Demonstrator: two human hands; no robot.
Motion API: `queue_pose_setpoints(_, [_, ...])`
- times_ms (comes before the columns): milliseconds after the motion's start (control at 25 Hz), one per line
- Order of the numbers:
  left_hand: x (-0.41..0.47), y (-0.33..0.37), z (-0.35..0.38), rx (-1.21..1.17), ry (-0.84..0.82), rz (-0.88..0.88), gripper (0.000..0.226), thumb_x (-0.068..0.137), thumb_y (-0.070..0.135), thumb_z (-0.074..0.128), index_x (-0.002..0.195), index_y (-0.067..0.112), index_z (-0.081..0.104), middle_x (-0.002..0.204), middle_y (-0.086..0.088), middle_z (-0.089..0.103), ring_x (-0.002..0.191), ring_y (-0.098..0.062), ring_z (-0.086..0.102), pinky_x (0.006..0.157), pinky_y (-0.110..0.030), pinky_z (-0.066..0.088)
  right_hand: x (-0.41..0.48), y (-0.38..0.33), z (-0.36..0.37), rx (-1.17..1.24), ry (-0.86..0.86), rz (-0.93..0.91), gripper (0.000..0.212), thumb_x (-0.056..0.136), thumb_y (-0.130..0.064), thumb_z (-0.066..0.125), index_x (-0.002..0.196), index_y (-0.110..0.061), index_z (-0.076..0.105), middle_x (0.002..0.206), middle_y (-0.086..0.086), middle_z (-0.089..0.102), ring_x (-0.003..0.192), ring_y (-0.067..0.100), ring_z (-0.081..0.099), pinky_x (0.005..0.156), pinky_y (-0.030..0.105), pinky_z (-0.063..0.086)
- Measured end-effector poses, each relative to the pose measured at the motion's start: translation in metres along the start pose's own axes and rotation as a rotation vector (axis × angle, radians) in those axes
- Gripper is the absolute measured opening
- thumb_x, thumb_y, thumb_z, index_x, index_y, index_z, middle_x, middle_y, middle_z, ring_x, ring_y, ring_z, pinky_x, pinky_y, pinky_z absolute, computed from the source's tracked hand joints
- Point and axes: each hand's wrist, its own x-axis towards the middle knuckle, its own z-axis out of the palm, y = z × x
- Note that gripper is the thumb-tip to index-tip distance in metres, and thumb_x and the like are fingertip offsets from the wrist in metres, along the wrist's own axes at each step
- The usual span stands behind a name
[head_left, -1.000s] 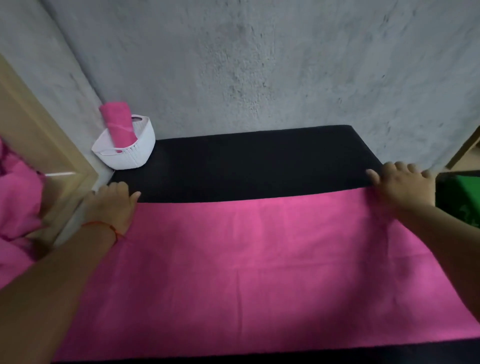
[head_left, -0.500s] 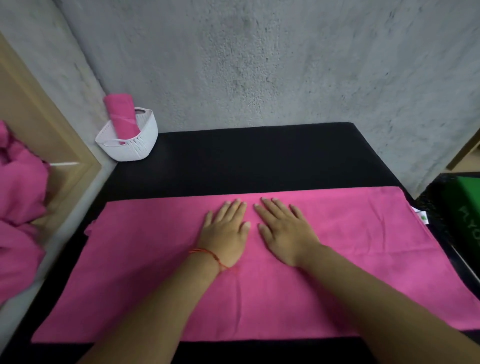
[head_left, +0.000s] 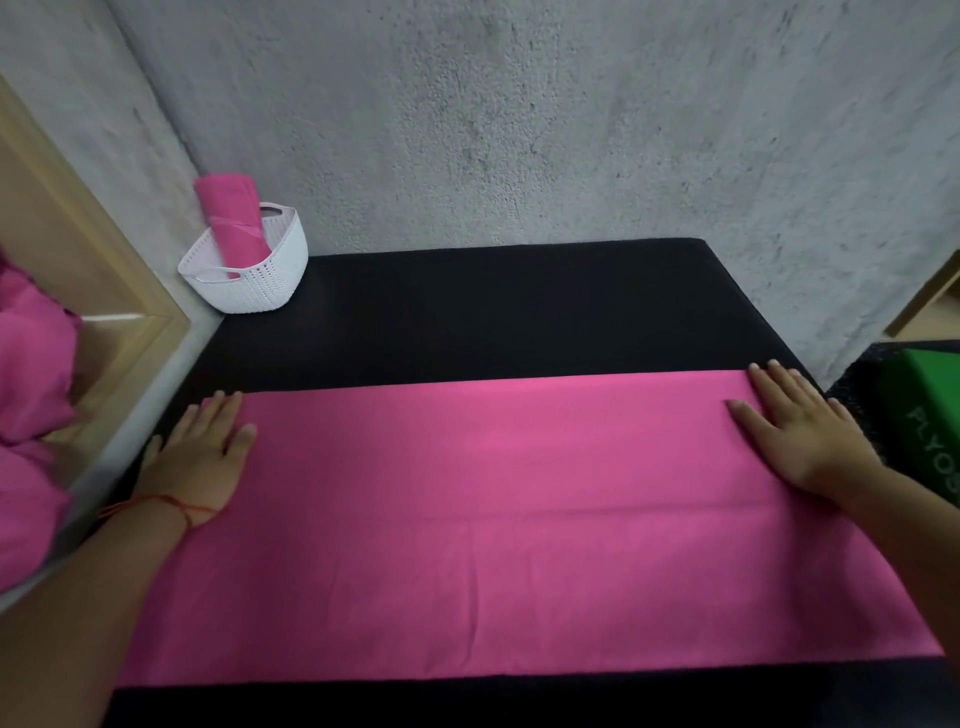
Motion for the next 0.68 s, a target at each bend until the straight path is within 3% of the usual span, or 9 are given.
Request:
queue_pose_setpoints(160, [-0.002,0.021,-0.014,0.111,-0.052,-0.088,0.064,0.107,0.054,0.009,0.166,0.034,-0.006,0.174,0.010,-0.007,0.161,-0.021,-0.004,0.126,-0.062,0.003,-0.001,-0.016,-0.009,-0.082,-0.014,0.055,0.086,0.098,-0.076,0.007,0.170,-0.029,0.010,0.178,-0.004,0.002,0.164,0.015,0.003,0.131,0.053,0.010])
queue_pose_setpoints(240, [-0.021,0.061,-0.019,0.139,-0.031,-0.106,0.064,0.108,0.047,0.014,0.167,0.024,0.004,0.175,0.004,-0.001,0.161,-0.026,-0.003,0.126,-0.064,0.005,-0.015,-0.052,-0.016,-0.115,-0.001,0.050,0.081,0.100,-0.063,0.006,0.169,-0.022,0.017,0.178,0.001,0.009,0.164,0.019,0.010,0.129,0.059,0.012])
queue_pose_setpoints(360, [-0.093,0.174,0.004,0.007,0.003,0.159,0.066,0.105,0.049,0.017,0.165,0.021,0.021,0.173,0.002,0.015,0.160,-0.023,0.008,0.126,-0.059,0.013,-0.067,-0.161,-0.002,0.014,-0.010,-0.160,0.079,0.099,-0.058,0.006,0.166,-0.023,0.025,0.175,0.001,0.023,0.161,0.020,0.022,0.128,0.055,0.018])
queue_pose_setpoints(480, [-0.156,0.262,0.029,-0.049,-0.059,0.379,0.066,0.103,0.044,0.008,0.166,0.026,0.010,0.175,0.008,0.006,0.161,-0.014,-0.001,0.128,-0.052,0.005,-0.119,-0.253,0.028,0.061,-0.097,-0.399,0.088,0.091,-0.058,-0.004,0.170,-0.024,0.016,0.178,-0.004,0.012,0.164,0.017,0.009,0.130,0.050,0.012])
queue_pose_setpoints(560, [-0.164,0.251,0.029,-0.034,-0.052,0.427,0.062,0.107,0.046,0.009,0.167,0.030,0.006,0.174,0.012,0.003,0.160,-0.012,-0.003,0.129,-0.051,0.004,-0.129,-0.243,0.034,0.058,-0.081,-0.439,0.080,0.097,-0.059,-0.005,0.170,-0.031,0.009,0.178,-0.009,0.003,0.164,0.014,0.000,0.131,0.049,0.006])
queue_pose_setpoints(680, [-0.156,0.155,0.034,0.026,0.066,0.350,0.067,0.105,0.061,0.015,0.166,0.036,0.004,0.174,0.014,0.002,0.161,-0.014,0.001,0.128,-0.051,0.010,-0.130,-0.147,0.036,0.012,0.032,-0.337,0.073,0.103,-0.072,0.007,0.169,-0.041,0.002,0.177,-0.014,-0.002,0.163,0.011,-0.003,0.132,0.047,0.007])
